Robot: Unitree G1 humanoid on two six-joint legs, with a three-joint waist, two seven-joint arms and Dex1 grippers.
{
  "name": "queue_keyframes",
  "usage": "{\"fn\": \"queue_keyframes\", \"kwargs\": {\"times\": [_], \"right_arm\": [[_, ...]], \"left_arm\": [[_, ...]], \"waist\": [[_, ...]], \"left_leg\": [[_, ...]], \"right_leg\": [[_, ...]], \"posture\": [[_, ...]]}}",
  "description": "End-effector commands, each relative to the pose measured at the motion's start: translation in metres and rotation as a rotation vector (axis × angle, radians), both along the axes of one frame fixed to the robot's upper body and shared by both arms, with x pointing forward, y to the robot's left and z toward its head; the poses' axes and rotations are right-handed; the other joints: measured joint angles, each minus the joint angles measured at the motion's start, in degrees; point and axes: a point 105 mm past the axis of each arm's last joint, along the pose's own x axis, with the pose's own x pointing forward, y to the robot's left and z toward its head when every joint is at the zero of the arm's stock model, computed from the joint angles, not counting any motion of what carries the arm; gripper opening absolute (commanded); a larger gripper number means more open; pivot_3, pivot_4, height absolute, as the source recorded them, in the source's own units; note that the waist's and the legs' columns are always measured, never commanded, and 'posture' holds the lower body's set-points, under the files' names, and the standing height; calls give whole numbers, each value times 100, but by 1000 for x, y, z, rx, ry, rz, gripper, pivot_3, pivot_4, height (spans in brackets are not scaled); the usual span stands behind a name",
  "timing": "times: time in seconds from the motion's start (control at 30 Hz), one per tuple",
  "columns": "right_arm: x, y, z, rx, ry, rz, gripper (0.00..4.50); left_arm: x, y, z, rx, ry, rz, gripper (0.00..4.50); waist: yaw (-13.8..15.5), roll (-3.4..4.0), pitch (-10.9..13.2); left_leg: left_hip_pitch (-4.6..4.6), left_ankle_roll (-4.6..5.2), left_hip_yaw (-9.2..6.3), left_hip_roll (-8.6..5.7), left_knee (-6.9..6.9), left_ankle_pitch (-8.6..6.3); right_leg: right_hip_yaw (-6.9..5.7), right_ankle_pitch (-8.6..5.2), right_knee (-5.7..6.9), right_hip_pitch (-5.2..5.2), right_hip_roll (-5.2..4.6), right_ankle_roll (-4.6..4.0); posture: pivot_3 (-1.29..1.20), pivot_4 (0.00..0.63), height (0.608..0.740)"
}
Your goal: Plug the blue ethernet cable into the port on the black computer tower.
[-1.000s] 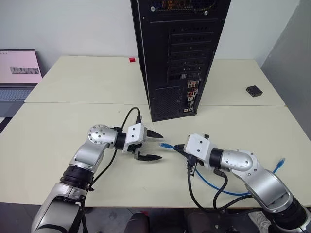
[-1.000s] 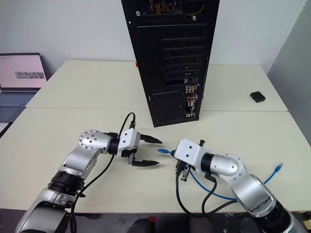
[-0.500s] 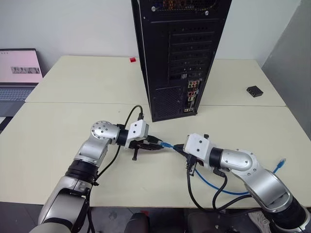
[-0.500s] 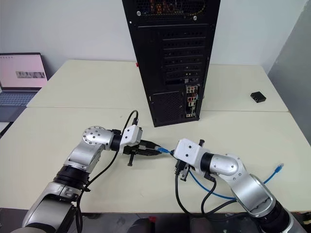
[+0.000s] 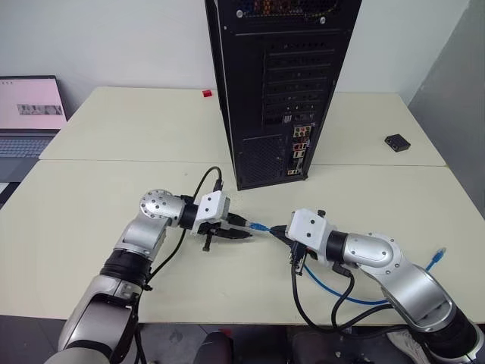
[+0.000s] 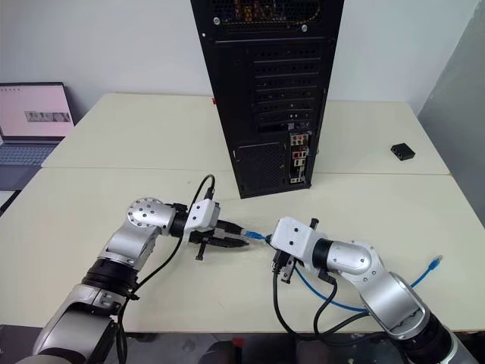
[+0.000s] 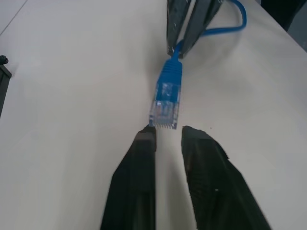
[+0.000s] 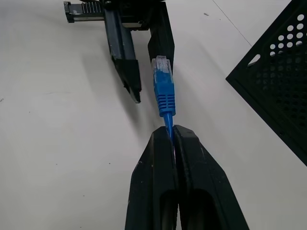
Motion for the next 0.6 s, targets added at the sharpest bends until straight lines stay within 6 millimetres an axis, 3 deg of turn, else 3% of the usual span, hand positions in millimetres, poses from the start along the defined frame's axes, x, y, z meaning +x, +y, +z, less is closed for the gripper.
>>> {"fn": "queue_keyframes", "kwargs": {"times": [0.03, 0.33, 0.6], "right_arm": [[-2, 1, 9, 4, -44, 20, 0], [-7, -2, 0, -26, 1, 41, 0], [-6, -1, -1, -32, 3, 35, 0]], "left_arm": [[3, -1, 9, -4, -58, -14, 2034], [8, -11, 19, -71, -70, 1, 2034], [-3, -12, 16, -38, -63, -68, 2034]], "waist": [[0, 0, 0], [-3, 0, 0], [3, 0, 0]], "left_leg": [[0, 0, 0, 0, 0, 0], [-1, 0, 0, -1, 1, 0], [-2, 0, -1, 0, 2, 0]], "right_leg": [[0, 0, 0, 0, 0, 0], [0, 0, 0, 0, 0, 0], [-1, 0, 1, 0, 0, 0]], "posture": [[0, 150, 740], [0, 150, 740], [0, 150, 740]]}}
